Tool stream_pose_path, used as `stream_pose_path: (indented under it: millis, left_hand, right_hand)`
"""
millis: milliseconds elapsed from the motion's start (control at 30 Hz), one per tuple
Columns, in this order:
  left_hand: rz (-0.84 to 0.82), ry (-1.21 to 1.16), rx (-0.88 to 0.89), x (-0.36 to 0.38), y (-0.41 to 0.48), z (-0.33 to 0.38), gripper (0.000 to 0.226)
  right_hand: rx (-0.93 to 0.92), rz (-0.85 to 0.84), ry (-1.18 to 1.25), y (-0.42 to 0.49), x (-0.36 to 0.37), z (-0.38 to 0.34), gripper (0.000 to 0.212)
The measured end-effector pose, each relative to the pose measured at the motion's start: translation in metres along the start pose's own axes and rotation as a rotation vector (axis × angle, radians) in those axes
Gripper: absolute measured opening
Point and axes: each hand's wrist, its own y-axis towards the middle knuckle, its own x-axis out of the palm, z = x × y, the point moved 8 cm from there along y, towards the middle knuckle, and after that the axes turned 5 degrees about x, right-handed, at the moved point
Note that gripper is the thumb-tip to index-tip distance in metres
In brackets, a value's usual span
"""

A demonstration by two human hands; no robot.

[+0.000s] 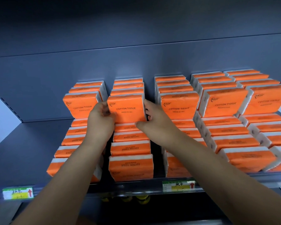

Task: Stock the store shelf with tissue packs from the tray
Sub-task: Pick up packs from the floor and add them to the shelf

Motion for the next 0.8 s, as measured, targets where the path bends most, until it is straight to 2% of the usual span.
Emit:
stream_pose_path:
  millis: [233,300,433,567,800]
  left_hand:
    - [0.021,0.019,-0.016,-0.003,0.001,-0.004,0.026]
    - [0.030,0.014,-0.018,-0.004,0.001,-0.005,0.026]
    - [0.053,0.040,0.023,-0.006,0.000,0.000,0.025]
    - [0.061,0.134,0.131,-0.004,-0.005,0.013,0.024]
    - [0.085,0.130,0.042,-0.012,-0.003,0.008,0.025]
  right_hand:
    - [-0.023,0.012,0.026,-0.003,-0.007,0.003,0.047]
    - [-0.020,0.021,0.065,-0.005,-0.009,0.003,0.049]
    - [0.018,0.035,0.098,-0.008,-0.011,0.005,0.067]
    - [-0.003,0.092,0.072,-0.008,-0.016,0.004,0.060]
    - [-0.068,0.086,-0.013,-0.008,-0.018,0.000,0.057]
